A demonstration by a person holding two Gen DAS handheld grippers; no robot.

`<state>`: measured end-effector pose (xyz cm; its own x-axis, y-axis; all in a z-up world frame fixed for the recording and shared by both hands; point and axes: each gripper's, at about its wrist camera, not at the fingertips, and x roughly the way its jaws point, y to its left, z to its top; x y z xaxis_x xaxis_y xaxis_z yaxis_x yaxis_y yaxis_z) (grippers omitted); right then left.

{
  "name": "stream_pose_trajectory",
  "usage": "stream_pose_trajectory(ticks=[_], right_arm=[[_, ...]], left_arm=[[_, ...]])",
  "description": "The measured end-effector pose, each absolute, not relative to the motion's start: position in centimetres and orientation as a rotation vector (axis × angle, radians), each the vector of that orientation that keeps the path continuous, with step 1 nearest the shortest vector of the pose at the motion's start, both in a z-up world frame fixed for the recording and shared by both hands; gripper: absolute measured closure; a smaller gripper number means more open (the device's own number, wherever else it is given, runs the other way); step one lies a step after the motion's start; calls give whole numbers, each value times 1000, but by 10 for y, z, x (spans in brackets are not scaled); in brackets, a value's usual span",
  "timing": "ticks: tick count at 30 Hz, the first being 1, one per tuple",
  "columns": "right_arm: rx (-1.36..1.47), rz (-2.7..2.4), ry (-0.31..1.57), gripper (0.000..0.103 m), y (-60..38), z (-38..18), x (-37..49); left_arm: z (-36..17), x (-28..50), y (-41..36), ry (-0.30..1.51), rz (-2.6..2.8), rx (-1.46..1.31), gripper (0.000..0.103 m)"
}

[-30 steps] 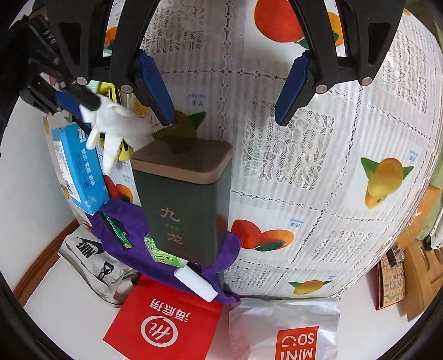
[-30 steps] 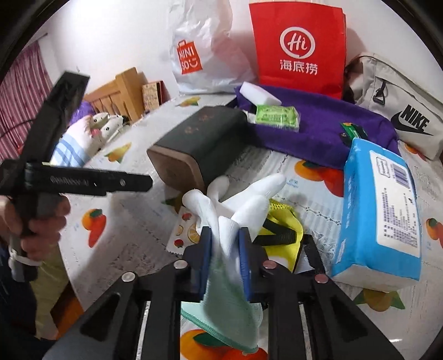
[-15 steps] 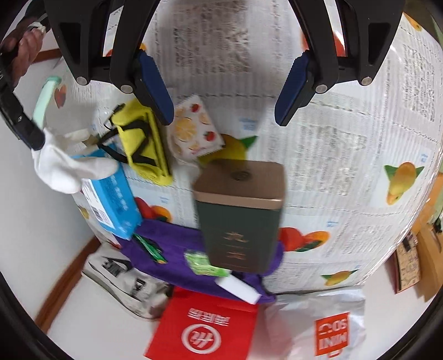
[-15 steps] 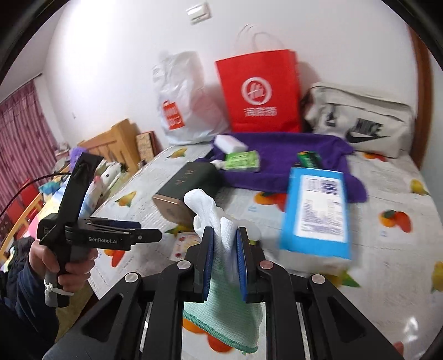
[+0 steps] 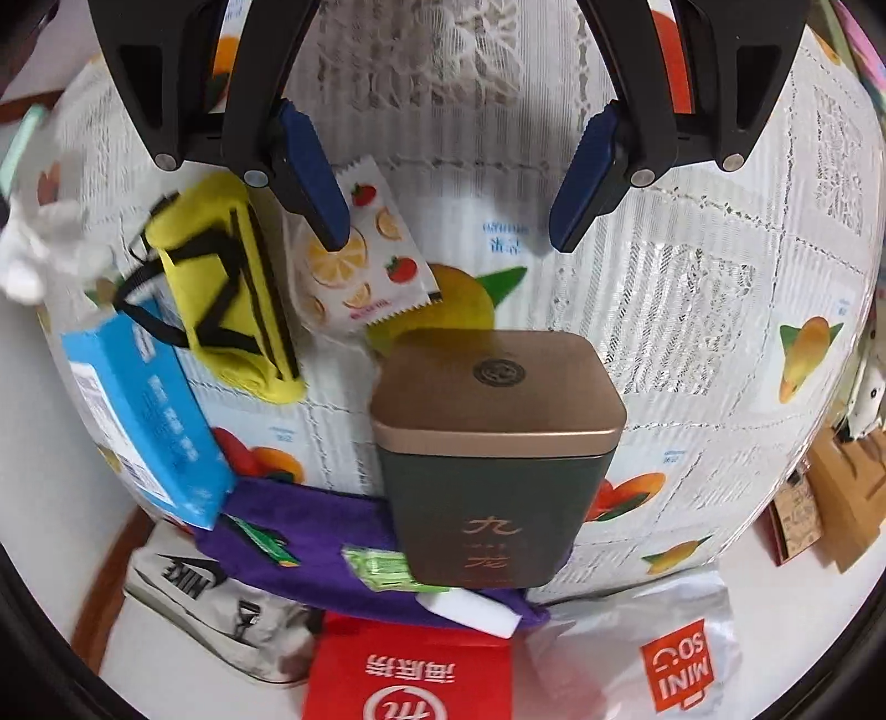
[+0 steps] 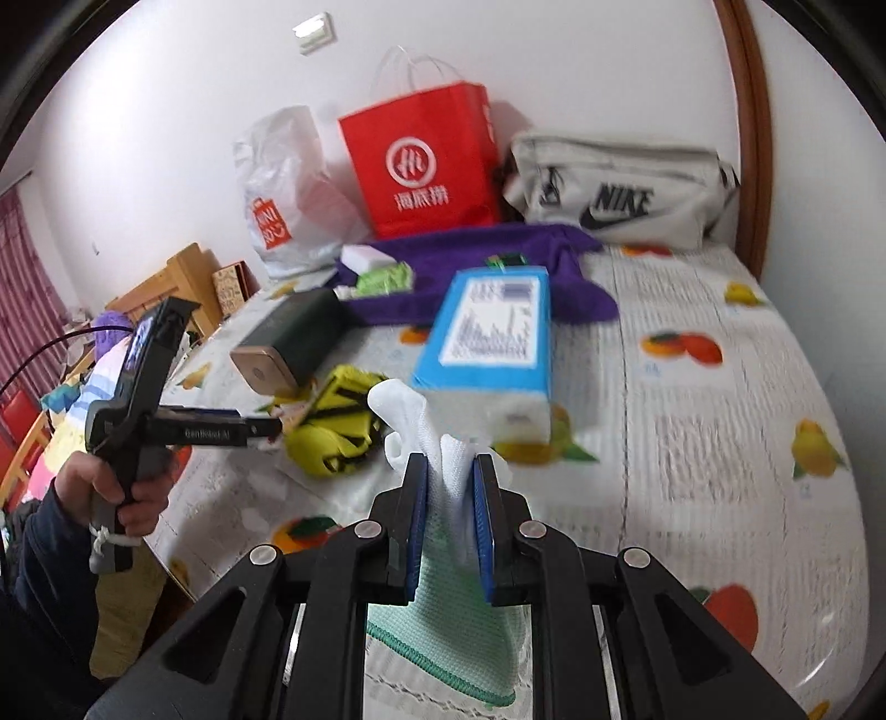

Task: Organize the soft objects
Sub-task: 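Hold the glove up with the right gripper while the left grasps the orange-print snack packet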

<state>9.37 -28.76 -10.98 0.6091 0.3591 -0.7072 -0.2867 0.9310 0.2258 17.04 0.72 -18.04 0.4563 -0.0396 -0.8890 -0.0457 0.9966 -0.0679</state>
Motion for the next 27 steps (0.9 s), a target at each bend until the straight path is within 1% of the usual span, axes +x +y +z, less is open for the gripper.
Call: stream_pose_trajectory(ticks=[7, 10, 12, 14, 27], right_arm=[[111, 404, 863, 87, -286, -123, 100], [107, 416, 870, 87, -282, -125, 102], [106, 421, 879, 87, -280, -127, 103], [107, 424, 891, 87, -278, -130, 104], [104, 397, 904, 87, -275, -135, 101]], left_arm=[[-184, 188, -17, 1107, -6, -2, 28], [-186, 191, -27, 1105, -15, 20, 19], [-189, 192, -31, 1098, -6, 27, 10], [-190, 191, -33, 1082, 4, 48, 6], [-186, 165, 15, 1096, 31, 0, 8]])
